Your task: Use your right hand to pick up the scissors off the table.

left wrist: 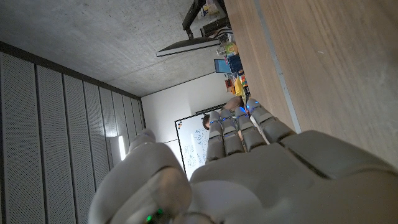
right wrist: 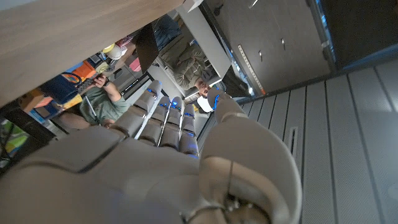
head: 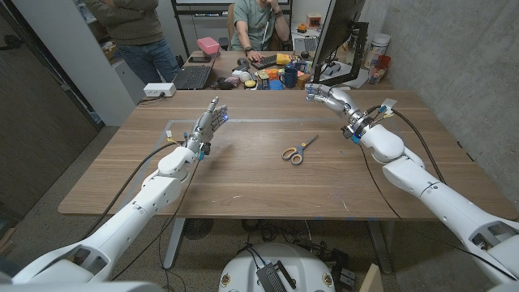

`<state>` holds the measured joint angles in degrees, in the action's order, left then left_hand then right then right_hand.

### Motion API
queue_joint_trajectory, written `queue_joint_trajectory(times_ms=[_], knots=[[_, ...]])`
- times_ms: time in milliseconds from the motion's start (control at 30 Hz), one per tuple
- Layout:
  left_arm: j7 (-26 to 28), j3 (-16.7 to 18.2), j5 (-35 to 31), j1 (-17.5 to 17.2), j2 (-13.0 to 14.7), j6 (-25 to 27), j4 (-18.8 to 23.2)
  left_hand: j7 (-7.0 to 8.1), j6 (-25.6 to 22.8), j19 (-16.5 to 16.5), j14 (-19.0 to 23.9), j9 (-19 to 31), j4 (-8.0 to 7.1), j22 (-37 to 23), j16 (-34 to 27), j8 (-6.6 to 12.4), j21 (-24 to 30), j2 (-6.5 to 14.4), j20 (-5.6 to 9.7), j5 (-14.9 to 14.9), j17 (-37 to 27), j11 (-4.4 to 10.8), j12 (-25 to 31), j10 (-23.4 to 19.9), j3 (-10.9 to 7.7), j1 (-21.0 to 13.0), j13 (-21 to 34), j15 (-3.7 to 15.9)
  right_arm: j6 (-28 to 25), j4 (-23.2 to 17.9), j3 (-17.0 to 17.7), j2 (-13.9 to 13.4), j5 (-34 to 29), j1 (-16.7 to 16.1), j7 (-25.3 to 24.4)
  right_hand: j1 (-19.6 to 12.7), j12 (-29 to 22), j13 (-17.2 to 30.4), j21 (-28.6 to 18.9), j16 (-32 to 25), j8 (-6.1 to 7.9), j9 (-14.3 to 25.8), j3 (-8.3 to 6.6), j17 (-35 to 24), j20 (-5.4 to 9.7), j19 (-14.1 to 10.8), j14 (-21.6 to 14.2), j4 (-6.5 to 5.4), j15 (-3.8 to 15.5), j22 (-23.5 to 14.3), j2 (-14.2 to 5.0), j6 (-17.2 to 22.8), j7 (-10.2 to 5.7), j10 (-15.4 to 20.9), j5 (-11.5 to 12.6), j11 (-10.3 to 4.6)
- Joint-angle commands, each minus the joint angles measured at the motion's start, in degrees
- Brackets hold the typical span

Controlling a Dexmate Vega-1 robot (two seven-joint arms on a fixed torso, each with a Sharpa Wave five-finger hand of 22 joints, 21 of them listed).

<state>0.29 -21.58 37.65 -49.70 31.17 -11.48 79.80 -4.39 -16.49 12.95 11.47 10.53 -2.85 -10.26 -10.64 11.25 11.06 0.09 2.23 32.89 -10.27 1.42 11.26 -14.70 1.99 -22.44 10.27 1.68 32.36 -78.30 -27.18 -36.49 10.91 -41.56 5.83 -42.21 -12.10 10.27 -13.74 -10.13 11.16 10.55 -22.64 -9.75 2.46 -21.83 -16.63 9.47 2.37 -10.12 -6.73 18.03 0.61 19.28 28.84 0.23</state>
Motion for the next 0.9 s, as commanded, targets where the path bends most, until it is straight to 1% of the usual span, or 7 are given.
queue_joint_trajectory(times_ms=[33, 133, 300, 467, 600, 733, 900], knots=[[3.7, 0.6, -0.9, -2.9, 1.7, 1.7, 5.6, 0.22, -0.6, -0.2, 0.1, 0.1, -0.20, -0.1, -0.1, 0.22, 0.2, 0.2, 1.85, 0.2, -0.2, 0.32, 0.1, -0.2, 0.12, -0.4, 0.3, 0.22, 2.5, -6.5, -5.2, -7.6, -58.4, 8.2, -25.1, -1.1, 0.7, 0.3, 0.6, 0.4, -0.50, 0.1, -0.48, -0.3, 1.90, 0.2, 1.4, 0.08, 1.03, -0.1, 0.44, -1.1, -1.73, -1.5, 0.3, -1.01], [5.2, 0.8, -1.3, -3.9, 2.1, 2.3, 7.4, 0.21, -0.7, -0.2, 0.1, 0.1, -0.20, -0.1, -0.1, 0.24, 0.2, 0.3, 1.85, 0.2, -0.2, 0.34, 0.1, -0.3, 0.13, -0.4, 0.3, 0.26, 7.0, -1.4, -8.8, -7.6, -65.1, 12.4, -35.3, -1.6, 0.9, 0.4, 0.6, 0.5, -0.70, 0.2, -0.46, -0.3, 0.70, -0.5, 2.3, 0.16, 1.80, 0.0, 1.04, -2.2, -3.04, -2.5, 0.4, -1.79], [6.6, 1.0, -1.5, -5.2, 2.4, 2.7, 9.5, 0.24, -0.8, -0.2, 0.1, 0.1, -0.20, -0.1, -0.1, 0.24, 0.2, 0.3, 1.83, 0.2, -0.2, 0.39, 0.1, -0.3, 0.17, -0.4, 0.3, 0.30, 10.5, 2.6, -12.4, -8.3, -66.3, 17.1, -38.5, -2.2, 0.7, 0.4, 0.5, 0.2, -0.39, 0.2, -0.46, -0.2, 0.39, -1.6, 2.3, 0.41, 2.21, 0.1, 1.88, -2.0, -3.80, -2.5, 0.6, -2.81], [7.7, 1.4, -1.6, -6.3, 2.7, 2.9, 11.0, 0.23, -0.8, -0.2, 0.0, 0.1, -0.20, -0.1, -0.1, 0.24, 0.2, 0.3, 1.80, 0.2, -0.2, 0.38, 0.1, -0.3, 0.20, -0.4, 0.3, 0.30, 11.9, 1.8, -14.5, -10.0, -65.3, 19.4, -33.7, -2.5, 0.4, 0.4, 0.5, 0.1, -0.05, 0.2, -0.45, -0.2, -0.12, -2.1, 2.1, 0.35, 2.26, 0.1, 2.18, -1.3, -3.88, -2.1, 0.7, -2.89], [8.2, 1.6, -1.7, -7.0, 2.9, 2.9, 11.9, 0.19, -0.8, -0.3, 0.0, 0.1, -0.20, -0.1, -0.1, 0.23, 0.2, 0.4, 1.64, 0.2, -0.2, 0.53, 0.0, -0.2, 0.23, -0.4, 0.3, 0.31, 13.4, 1.5, -15.5, -11.0, -63.5, 20.3, -28.8, -3.3, 0.4, 0.5, 0.4, 0.0, 0.06, 0.2, -0.48, -0.2, -2.25, -3.4, 1.9, 0.50, 1.58, 0.2, 3.06, -1.0, -3.91, -2.3, 0.8, -2.83], [8.4, 1.8, -1.7, -7.4, 3.0, 2.7, 12.3, 0.23, -0.9, -0.4, 0.0, 0.1, -0.20, -0.1, -0.1, 0.22, 0.2, 0.4, 1.47, 0.2, -0.2, 0.70, 0.0, -0.1, 0.26, -0.4, 0.3, 0.33, 15.4, 1.6, -16.1, -11.8, -61.6, 20.9, -24.3, -4.0, 0.2, 0.5, 0.2, -0.1, 0.22, 0.2, -0.60, -0.2, -3.22, -4.8, 1.7, 0.57, 1.57, 0.2, 3.56, -0.5, -3.97, -1.9, 0.9, -2.53], [8.5, 1.9, -1.9, -7.7, 3.2, 2.6, 12.8, 0.29, -0.8, -0.4, 0.0, 0.1, -0.20, -0.1, -0.1, 0.19, 0.2, 0.4, 1.39, 0.2, -0.2, 0.50, 0.0, -0.1, 0.30, -0.4, 0.3, 0.37, 15.3, -0.3, -15.5, -13.2, -59.8, 20.7, -18.2, -4.9, 0.0, 0.6, 0.1, -0.2, 0.67, 0.3, -0.90, -0.4, -6.88, -6.5, 1.3, 0.22, 0.40, 0.2, 3.90, 1.0, -5.21, -2.0, 1.1, -2.77]])
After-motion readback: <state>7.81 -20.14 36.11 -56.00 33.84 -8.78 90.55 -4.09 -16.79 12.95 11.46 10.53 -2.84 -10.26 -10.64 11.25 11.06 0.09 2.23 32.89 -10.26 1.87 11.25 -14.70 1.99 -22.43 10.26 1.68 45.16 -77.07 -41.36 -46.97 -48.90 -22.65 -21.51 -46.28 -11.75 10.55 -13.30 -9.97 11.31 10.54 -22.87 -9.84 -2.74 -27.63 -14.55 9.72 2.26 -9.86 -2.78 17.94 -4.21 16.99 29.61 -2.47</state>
